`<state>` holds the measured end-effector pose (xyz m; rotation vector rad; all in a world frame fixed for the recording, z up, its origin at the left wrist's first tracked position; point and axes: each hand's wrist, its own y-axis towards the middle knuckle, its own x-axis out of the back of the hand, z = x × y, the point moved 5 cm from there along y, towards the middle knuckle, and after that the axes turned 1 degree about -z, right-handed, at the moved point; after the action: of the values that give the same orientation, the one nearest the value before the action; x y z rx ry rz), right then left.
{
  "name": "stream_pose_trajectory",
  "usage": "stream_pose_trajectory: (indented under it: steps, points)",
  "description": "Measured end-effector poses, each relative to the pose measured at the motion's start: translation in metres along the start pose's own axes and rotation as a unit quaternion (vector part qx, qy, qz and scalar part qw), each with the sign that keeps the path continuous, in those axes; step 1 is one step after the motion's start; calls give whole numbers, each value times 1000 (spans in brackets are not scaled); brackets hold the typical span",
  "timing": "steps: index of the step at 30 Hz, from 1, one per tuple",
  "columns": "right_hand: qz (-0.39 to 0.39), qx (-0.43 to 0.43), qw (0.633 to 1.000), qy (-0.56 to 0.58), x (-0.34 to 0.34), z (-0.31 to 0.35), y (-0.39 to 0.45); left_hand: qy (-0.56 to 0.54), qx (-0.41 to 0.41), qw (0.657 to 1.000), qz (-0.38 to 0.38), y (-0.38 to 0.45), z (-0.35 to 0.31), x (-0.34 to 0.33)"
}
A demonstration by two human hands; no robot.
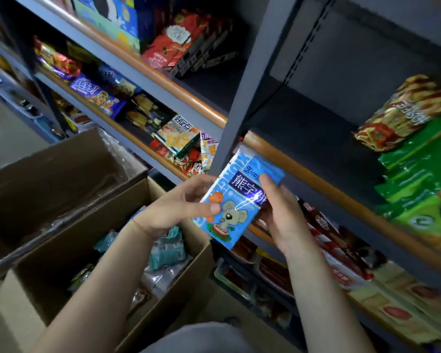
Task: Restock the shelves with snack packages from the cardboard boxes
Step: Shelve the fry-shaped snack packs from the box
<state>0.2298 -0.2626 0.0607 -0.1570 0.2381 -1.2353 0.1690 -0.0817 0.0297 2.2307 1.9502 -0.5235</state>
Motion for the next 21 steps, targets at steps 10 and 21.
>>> stream_pose_trajectory:
  steps: [10,21]
  points:
    - [-179,170,964,-98,74,66,-40,41,-116,991,-50,66,-61,-92]
    - [-380,194,894,-137,159,108,34,268,-170,937,-148,206,-91,-151]
